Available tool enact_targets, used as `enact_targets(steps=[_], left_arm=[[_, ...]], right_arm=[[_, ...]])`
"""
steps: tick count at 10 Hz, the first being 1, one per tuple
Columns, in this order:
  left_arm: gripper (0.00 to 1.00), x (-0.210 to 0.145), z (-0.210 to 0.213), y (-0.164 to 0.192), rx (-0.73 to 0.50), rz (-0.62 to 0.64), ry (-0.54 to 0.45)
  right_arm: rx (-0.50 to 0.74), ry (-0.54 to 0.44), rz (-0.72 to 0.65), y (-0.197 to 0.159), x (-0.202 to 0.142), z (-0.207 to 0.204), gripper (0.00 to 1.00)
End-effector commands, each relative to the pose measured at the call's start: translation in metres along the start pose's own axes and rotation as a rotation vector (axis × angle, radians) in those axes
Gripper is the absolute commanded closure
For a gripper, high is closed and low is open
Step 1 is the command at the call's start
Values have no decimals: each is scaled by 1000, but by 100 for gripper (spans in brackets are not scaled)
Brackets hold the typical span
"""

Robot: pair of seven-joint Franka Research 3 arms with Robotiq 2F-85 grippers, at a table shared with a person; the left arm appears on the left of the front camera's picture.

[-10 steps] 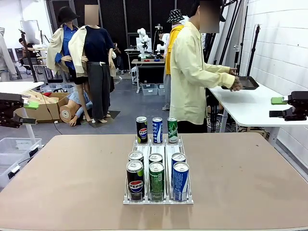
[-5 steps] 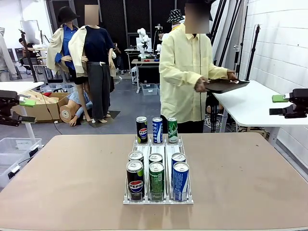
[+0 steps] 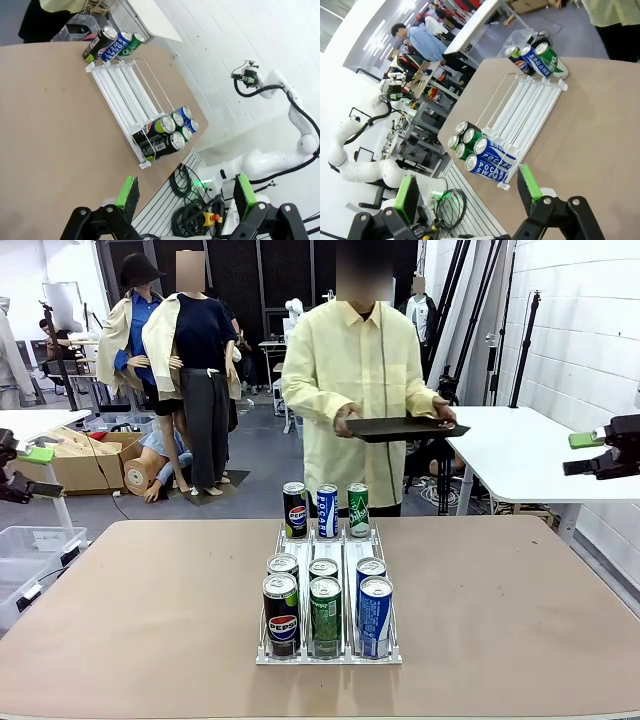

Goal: Retrieve and hand over the desired beverage to the person.
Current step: Pick up a can of the same type that the person held from the Automatic Can Dispenser.

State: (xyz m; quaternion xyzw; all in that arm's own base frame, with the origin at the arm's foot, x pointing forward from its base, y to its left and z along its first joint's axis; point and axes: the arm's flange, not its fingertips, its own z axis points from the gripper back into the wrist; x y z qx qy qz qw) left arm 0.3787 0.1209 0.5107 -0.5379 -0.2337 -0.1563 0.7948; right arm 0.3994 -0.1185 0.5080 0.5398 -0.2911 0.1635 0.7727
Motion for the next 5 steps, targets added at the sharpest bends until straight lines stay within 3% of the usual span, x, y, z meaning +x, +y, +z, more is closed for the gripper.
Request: enact_targets(steps=[1,5], left_arm=[[0,2,3,3,16,-61,19],[0,7,-5,-1,-30,-154,48]], right_arm=[[8,9,-31,1,4,1,0],[6,22,-68,1,10,2,0]])
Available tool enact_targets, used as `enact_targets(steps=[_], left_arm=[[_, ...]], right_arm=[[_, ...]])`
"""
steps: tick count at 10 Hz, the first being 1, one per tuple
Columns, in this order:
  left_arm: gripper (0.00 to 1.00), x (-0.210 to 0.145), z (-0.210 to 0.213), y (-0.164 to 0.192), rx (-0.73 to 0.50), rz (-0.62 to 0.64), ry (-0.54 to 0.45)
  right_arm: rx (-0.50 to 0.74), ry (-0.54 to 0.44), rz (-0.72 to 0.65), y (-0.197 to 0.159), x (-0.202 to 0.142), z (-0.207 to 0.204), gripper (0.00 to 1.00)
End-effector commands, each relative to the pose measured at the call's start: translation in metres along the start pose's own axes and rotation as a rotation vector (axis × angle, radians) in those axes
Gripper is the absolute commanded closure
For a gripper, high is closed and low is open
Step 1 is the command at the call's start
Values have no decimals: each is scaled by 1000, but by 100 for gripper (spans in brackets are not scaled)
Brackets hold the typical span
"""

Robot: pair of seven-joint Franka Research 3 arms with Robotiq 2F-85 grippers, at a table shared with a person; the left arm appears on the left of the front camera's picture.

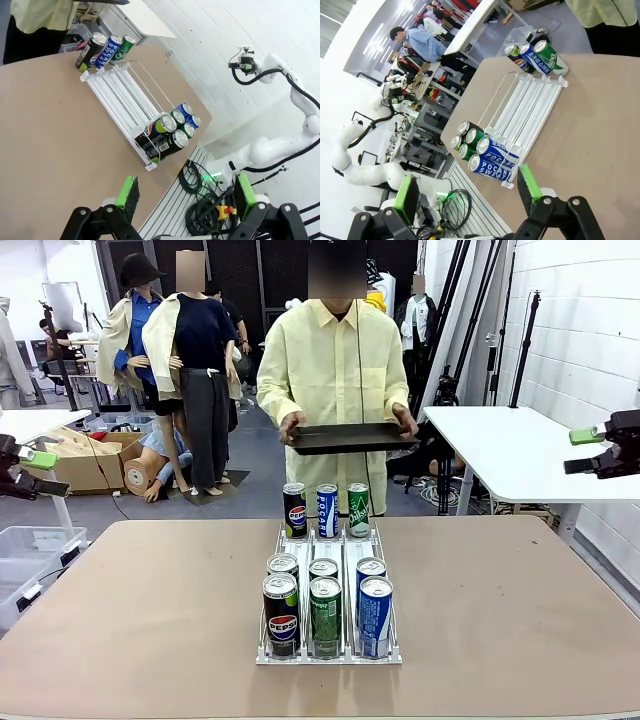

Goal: Retrieve and hand over the desired beverage to the person.
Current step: Pick up a can of the same type that the person held from the Automatic Can Dispenser.

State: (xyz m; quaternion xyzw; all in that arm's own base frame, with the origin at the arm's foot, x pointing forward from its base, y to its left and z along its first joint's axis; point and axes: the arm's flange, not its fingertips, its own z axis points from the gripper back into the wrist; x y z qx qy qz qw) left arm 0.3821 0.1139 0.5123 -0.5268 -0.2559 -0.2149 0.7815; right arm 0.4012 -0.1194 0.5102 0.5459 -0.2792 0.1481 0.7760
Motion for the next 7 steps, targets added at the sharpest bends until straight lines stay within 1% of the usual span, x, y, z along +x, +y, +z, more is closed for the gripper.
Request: enact_targets(steps=[1,2,3,7], left_arm=[[0,5,0,1,-5,-13,37],[0,7,-1,3,44,25,18],[0,2,-3,-1,-2,-4,8],[0,2,-3,-1,-2,-4,8]], right_arm=[[-15,10,-27,1,8,3,0],[0,0,0,0,0,0,0],[0,0,0,0,0,0,0],[0,0,0,0,0,0,0]])
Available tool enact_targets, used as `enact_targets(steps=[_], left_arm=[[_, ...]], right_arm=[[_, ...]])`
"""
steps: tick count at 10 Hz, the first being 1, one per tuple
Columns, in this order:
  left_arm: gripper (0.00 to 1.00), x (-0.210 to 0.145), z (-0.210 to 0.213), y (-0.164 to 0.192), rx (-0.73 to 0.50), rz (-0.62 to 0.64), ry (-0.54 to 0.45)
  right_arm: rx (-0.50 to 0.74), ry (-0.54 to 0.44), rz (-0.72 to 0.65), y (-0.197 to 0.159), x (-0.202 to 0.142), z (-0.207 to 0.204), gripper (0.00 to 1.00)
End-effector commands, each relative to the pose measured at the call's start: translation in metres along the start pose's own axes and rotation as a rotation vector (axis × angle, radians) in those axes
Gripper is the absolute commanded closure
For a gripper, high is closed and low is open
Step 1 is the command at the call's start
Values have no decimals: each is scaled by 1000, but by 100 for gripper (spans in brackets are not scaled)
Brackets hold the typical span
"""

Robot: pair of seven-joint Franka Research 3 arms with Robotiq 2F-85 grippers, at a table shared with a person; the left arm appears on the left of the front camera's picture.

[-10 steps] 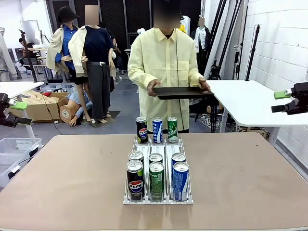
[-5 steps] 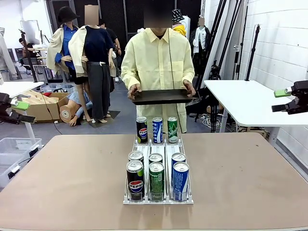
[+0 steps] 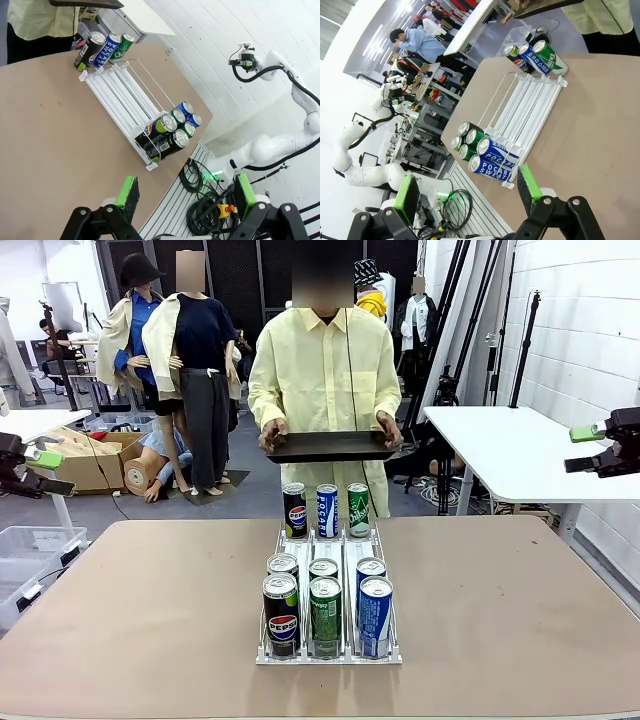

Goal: Retrieve and hand over the desired beverage to the person.
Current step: Pick up a can of the same type that the person held from the Automatic Can Dispenser.

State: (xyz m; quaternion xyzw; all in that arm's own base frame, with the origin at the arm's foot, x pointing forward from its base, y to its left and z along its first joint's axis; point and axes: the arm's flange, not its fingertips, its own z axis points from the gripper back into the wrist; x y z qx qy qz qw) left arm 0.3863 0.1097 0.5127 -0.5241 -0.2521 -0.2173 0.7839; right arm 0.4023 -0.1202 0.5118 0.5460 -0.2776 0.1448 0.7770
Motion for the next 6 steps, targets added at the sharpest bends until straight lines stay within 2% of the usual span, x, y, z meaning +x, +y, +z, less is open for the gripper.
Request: enact_targets(steps=[1,6], left_arm=[[0,-2,2,-2,-6,-4,-3],[0,-2,2,-2,-6,-4,-3]], right_arm=[[2,1,7,0,-2,-1,0],[2,1,7,0,-2,-1,0]])
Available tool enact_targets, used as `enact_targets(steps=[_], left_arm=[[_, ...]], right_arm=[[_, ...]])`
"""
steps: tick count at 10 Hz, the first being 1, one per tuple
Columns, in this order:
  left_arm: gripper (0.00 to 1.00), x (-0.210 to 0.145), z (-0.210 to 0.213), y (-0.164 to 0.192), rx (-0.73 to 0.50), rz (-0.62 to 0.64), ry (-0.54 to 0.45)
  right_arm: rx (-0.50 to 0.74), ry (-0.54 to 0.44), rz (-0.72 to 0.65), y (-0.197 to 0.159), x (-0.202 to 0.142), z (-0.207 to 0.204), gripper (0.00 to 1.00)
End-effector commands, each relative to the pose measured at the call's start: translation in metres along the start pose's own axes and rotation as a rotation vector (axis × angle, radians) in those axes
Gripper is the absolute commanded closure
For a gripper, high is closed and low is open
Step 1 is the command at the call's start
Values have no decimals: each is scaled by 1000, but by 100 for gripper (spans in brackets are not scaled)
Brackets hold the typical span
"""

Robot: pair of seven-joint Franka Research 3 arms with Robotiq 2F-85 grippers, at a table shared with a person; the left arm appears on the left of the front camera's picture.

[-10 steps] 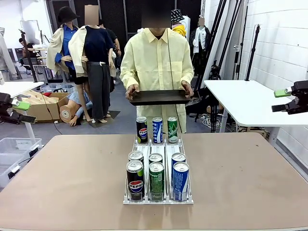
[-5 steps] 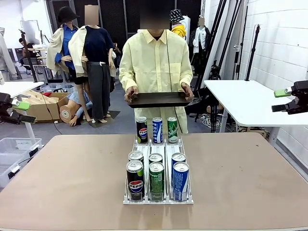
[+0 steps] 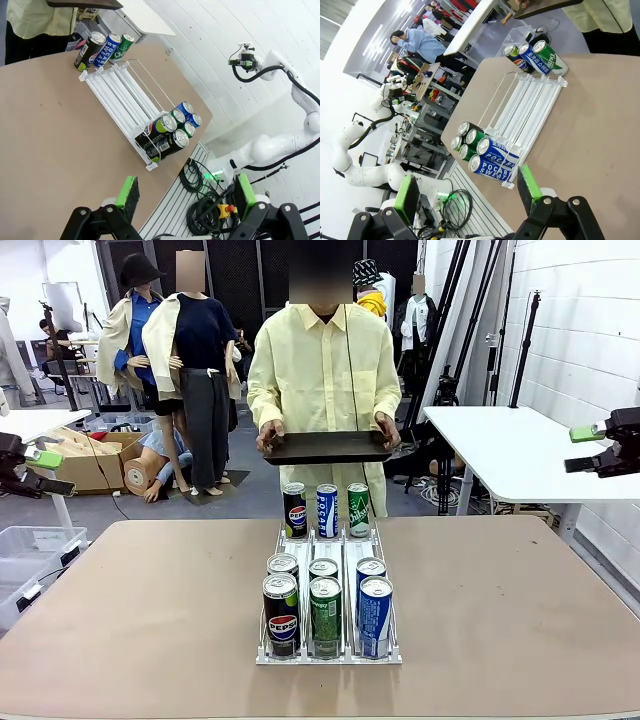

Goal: Retrieve and hand over the desired beverage to the person.
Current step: Pick up a can of the same type that the person held from the Automatic Can Dispenser.

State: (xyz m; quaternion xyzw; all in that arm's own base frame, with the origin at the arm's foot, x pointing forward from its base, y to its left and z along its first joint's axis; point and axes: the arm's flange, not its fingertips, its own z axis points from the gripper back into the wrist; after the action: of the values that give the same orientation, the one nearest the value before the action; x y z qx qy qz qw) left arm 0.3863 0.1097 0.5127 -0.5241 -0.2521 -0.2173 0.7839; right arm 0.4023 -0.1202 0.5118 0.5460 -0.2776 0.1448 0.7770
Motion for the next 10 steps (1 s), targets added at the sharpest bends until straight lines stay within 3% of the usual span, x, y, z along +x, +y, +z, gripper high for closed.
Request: enact_targets(steps=[1,10], left_arm=[[0,-2,2,-2,-6,-4,-3],[0,-2,2,-2,-6,-4,-3]], right_arm=[[2,1,7,0,-2,-1,0],[2,1,7,0,-2,-1,0]])
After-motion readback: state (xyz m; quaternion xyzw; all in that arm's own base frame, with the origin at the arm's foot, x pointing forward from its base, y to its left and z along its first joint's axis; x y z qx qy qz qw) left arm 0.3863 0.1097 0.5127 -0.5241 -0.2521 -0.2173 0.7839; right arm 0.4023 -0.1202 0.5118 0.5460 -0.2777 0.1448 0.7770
